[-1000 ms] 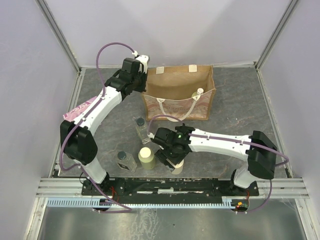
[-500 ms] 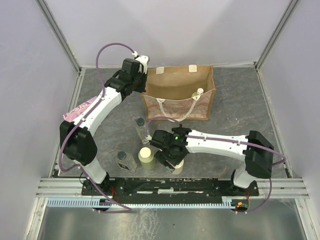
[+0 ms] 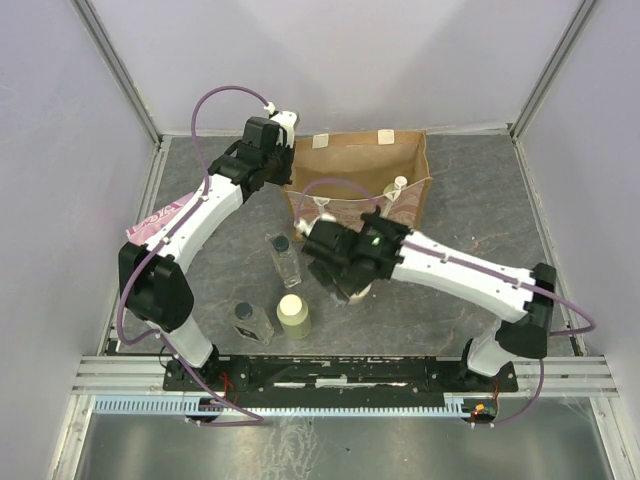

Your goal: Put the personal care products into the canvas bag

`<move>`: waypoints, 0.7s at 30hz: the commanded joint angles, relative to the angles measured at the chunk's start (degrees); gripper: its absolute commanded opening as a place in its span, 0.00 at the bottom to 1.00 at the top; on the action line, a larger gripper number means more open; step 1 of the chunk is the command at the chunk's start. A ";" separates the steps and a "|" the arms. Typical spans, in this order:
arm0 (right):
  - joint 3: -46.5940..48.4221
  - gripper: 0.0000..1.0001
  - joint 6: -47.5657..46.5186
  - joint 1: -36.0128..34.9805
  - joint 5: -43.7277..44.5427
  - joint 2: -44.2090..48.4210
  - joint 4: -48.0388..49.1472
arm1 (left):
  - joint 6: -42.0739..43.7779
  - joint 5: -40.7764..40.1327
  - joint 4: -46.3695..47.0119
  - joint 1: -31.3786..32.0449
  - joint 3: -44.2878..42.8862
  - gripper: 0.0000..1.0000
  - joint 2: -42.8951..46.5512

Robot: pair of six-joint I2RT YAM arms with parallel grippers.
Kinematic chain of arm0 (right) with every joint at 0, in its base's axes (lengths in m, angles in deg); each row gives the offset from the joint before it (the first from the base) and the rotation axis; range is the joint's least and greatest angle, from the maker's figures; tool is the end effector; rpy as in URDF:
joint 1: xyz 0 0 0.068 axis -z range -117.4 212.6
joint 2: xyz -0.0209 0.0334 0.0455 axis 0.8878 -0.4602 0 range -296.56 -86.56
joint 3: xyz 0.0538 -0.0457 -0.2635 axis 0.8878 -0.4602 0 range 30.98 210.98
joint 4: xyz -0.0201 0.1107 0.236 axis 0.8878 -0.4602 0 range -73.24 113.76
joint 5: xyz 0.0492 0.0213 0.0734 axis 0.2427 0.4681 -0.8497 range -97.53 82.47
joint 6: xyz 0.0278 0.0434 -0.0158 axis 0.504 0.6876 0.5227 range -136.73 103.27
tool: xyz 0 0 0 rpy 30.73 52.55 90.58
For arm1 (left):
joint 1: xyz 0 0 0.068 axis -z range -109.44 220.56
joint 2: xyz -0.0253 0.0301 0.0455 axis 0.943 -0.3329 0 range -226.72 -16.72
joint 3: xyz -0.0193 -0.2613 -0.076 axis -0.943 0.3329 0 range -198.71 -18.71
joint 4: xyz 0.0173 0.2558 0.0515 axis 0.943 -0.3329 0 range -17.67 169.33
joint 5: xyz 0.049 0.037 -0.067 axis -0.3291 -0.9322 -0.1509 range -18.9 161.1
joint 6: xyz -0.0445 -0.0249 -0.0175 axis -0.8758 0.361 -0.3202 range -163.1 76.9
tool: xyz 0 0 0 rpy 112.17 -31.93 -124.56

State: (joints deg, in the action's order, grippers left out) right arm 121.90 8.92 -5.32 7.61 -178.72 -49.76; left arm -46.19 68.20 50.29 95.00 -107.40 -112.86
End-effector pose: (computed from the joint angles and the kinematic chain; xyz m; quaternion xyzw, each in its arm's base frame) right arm 0.1231 0.2788 0.3274 -0.3380 0.9227 0.0064 0.1852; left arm 0.3530 -0.1584 0.3386 0.1542 0.8793 -0.0852 0.4425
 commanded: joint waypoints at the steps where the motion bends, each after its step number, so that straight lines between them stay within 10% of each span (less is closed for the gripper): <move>1: 13.92 0.00 -1.06 5.39 8.82 5.10 -6.49 | 2.74 0.52 -0.83 -0.35 0.04 0.03 2.70; 21: 36.28 0.00 -23.36 25.76 3.22 -0.94 18.57 | 2.84 -1.37 -2.43 -0.28 -2.73 0.03 1.48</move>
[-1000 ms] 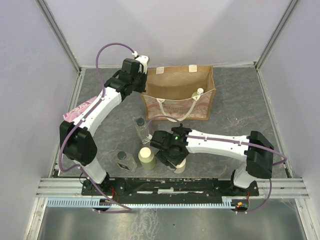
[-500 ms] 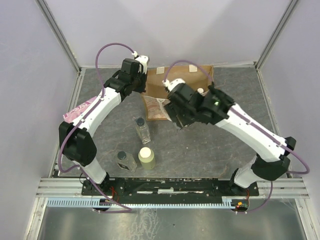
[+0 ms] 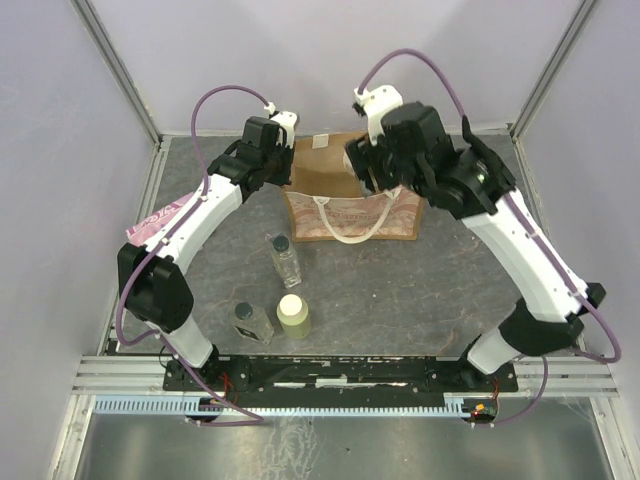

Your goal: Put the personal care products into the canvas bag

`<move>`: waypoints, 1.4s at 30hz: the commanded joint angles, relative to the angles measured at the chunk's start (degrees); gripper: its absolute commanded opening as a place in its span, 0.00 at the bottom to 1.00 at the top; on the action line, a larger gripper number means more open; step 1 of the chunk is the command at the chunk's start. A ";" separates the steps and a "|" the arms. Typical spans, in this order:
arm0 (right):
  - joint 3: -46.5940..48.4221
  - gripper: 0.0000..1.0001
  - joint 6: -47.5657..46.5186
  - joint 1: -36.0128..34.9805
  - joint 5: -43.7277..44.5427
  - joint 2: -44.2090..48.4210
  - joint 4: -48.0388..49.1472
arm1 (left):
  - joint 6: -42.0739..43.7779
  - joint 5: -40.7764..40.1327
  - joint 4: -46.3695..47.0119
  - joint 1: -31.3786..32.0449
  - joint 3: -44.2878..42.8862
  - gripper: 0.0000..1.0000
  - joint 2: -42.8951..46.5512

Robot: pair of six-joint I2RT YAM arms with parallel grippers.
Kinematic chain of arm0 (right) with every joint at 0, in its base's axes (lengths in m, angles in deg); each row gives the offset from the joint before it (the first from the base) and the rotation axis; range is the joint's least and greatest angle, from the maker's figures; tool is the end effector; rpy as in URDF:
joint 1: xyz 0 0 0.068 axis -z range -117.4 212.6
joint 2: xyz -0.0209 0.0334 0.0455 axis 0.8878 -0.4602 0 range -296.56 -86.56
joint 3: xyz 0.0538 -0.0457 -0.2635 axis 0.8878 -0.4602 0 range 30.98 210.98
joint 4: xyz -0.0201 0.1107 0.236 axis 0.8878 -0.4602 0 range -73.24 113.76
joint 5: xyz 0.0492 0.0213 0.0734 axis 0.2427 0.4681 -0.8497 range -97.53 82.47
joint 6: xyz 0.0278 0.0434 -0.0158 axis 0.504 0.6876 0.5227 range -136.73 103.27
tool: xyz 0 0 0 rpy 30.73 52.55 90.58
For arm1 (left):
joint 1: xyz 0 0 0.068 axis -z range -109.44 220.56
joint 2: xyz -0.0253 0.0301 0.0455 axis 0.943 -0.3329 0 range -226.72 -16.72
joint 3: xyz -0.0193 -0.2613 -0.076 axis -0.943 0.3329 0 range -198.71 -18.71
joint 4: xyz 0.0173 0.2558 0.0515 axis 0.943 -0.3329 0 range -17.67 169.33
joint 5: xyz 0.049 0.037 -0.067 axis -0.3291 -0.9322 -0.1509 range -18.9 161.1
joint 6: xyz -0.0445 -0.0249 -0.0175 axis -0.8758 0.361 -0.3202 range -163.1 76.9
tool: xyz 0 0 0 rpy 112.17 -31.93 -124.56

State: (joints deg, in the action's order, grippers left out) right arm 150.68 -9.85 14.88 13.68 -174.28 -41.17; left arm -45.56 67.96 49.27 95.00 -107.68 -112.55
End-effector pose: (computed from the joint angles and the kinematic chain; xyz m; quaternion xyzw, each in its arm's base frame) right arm 0.1949 0.1952 0.4996 -0.2190 0.8400 0.0716 0.4913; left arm 0.3511 -0.1574 0.3407 0.1585 0.8802 -0.0801 0.4401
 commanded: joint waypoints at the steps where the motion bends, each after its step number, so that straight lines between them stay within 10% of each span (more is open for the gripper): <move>1: 8.92 0.00 -4.51 6.86 -4.84 -7.22 9.84 | 2.16 -1.35 -1.32 -0.33 -2.37 0.03 1.26; 13: 20.00 0.00 -1.84 17.74 -24.11 -24.66 2.38 | 1.69 -4.87 -1.37 -0.31 -2.51 0.03 2.91; 42: 15.93 0.00 -5.03 20.09 -21.00 -38.91 -10.14 | 1.78 -6.21 0.34 -0.30 -0.28 0.03 3.79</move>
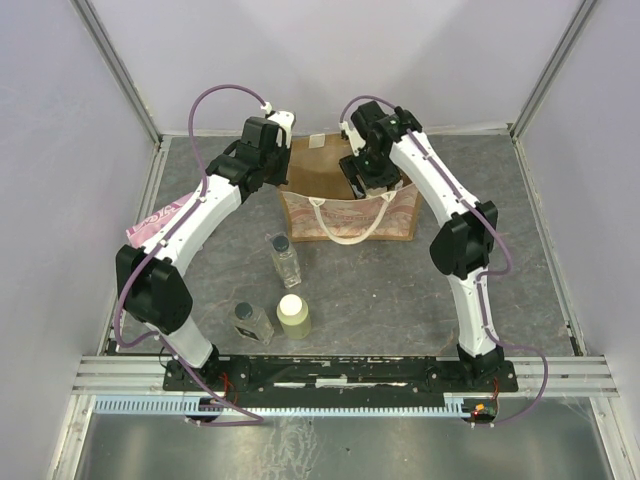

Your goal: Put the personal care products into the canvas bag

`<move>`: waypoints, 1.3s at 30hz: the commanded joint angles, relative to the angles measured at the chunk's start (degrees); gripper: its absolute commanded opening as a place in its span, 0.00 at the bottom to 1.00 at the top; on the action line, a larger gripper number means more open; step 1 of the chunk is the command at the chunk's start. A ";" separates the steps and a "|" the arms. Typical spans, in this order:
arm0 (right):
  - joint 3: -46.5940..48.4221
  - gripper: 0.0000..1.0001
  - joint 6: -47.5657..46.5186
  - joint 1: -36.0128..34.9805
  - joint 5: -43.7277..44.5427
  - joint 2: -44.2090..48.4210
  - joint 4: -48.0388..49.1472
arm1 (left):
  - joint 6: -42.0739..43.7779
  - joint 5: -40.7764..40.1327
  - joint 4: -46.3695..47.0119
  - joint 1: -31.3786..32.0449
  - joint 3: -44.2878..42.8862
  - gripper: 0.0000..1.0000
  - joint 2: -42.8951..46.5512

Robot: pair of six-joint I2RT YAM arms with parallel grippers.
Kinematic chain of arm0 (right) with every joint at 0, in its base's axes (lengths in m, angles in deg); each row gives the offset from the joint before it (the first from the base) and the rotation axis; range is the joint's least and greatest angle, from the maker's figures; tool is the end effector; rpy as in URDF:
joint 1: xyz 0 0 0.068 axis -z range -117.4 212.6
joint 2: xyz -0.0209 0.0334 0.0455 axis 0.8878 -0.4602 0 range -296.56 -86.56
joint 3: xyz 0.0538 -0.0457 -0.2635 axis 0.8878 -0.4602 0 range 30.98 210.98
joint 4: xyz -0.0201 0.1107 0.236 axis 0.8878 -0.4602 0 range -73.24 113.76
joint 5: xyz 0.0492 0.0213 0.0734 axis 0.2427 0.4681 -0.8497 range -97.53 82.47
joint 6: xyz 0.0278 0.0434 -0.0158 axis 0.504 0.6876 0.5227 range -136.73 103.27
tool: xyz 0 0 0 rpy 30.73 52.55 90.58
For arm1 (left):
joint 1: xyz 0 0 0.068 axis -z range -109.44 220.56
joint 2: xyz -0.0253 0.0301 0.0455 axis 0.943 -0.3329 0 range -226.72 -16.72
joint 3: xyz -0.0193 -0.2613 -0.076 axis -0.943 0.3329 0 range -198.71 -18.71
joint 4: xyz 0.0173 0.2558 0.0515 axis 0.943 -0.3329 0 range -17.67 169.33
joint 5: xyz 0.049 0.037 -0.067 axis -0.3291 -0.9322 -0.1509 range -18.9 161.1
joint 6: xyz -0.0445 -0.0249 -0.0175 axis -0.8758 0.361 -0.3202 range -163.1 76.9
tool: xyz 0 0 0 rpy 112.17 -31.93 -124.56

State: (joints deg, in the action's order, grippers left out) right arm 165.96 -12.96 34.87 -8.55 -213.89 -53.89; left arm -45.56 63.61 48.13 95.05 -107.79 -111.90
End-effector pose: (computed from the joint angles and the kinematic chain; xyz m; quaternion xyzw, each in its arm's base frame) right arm 0.4001 0.2111 0.3125 -0.2060 0.9630 0.0555 0.1647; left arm 0.3484 -0.1536 0.3439 0.1425 0.8833 -0.0463 0.4443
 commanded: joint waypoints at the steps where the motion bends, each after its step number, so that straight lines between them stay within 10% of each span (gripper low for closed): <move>1: 0.72 0.00 -2.19 0.06 1.68 0.33 2.31 | 1.76 -1.94 1.45 -0.36 -0.12 0.03 3.10; 26: -8.67 0.00 -4.91 1.42 8.46 -2.78 1.16 | 2.85 -1.98 0.53 -0.39 -2.88 0.03 0.20; 39: -7.08 0.75 -4.50 1.28 7.03 -1.38 1.31 | 2.99 -1.19 0.49 -0.37 -3.61 0.03 -0.67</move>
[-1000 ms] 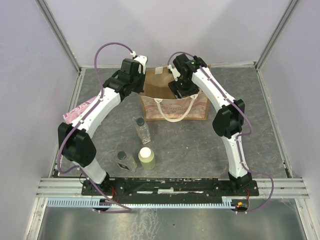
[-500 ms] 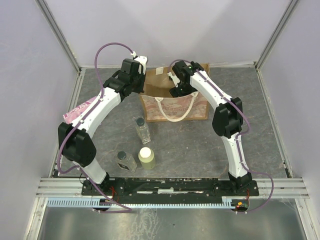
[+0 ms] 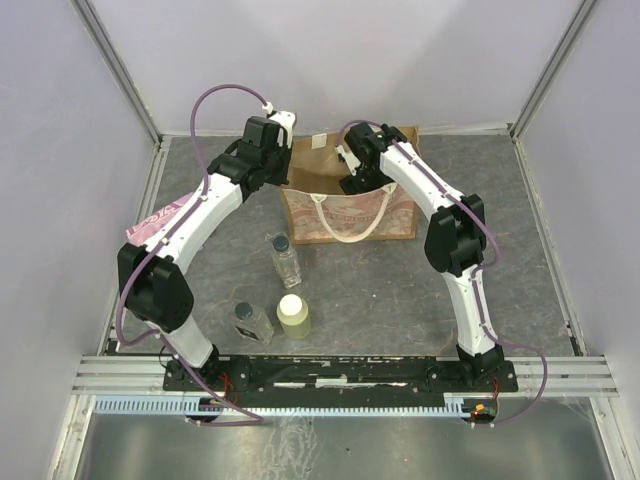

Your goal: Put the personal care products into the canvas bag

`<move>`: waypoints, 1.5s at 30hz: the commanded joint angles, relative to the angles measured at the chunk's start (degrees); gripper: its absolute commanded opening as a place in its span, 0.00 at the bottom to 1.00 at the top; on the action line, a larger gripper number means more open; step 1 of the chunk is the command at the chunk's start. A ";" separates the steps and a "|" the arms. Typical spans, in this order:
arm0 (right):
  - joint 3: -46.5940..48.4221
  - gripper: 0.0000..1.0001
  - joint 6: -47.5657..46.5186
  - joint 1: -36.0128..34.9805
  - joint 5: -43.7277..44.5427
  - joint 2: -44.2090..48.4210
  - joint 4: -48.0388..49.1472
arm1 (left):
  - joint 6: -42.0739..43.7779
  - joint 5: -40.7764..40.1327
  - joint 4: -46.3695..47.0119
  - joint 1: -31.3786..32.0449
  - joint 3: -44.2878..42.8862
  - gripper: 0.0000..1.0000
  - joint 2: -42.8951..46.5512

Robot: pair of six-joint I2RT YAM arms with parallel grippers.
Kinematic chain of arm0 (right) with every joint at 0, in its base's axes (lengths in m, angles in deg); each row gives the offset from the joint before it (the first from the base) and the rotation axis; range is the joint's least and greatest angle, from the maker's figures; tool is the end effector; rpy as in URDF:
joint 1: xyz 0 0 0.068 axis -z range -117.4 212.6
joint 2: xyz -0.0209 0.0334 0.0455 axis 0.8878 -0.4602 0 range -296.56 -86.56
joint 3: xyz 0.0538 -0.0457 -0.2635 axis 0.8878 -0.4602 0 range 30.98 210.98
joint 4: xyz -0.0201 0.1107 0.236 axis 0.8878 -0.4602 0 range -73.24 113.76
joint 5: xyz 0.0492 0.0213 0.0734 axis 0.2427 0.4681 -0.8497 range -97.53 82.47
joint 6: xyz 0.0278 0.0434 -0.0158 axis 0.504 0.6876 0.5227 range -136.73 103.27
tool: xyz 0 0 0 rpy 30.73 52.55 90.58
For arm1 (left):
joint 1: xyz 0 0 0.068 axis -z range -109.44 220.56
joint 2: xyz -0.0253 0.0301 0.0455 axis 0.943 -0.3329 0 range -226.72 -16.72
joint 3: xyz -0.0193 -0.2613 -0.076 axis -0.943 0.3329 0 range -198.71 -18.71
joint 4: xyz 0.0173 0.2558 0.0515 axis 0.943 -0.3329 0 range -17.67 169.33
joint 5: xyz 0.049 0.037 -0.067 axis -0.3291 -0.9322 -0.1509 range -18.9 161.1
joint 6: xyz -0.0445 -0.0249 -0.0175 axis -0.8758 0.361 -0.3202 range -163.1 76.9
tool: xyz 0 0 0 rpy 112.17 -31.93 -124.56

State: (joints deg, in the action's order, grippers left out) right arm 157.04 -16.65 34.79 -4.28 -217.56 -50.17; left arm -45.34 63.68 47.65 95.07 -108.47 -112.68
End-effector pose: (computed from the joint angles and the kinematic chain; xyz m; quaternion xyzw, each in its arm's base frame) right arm 0.4110 0.2145 0.2439 -0.2358 0.9665 -0.0041 0.1009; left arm 0.3510 -0.1550 0.3422 0.1453 0.8851 -0.0449 0.4399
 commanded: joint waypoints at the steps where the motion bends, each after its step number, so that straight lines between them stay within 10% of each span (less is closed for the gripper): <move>1: 2.04 0.77 -0.66 1.45 2.69 2.40 -2.46 | 2.77 -1.27 0.95 -0.41 -2.95 0.03 0.12; 14: 6.74 0.98 1.94 1.43 0.61 10.42 -2.34 | 2.69 -0.21 1.20 -0.34 -3.26 0.03 -0.99; 28: -8.46 1.00 7.11 0.33 -2.14 34.25 11.27 | 3.24 -0.19 2.06 -0.50 -1.97 0.03 -1.53; 45: -35.14 0.97 12.78 -28.06 -0.81 51.65 24.62 | 4.05 2.53 0.26 -2.12 -3.33 0.03 -2.10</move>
State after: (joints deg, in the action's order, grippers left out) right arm 125.59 -7.91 10.22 -4.52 -169.23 -31.57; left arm -43.66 64.38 47.93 94.17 -109.60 -114.41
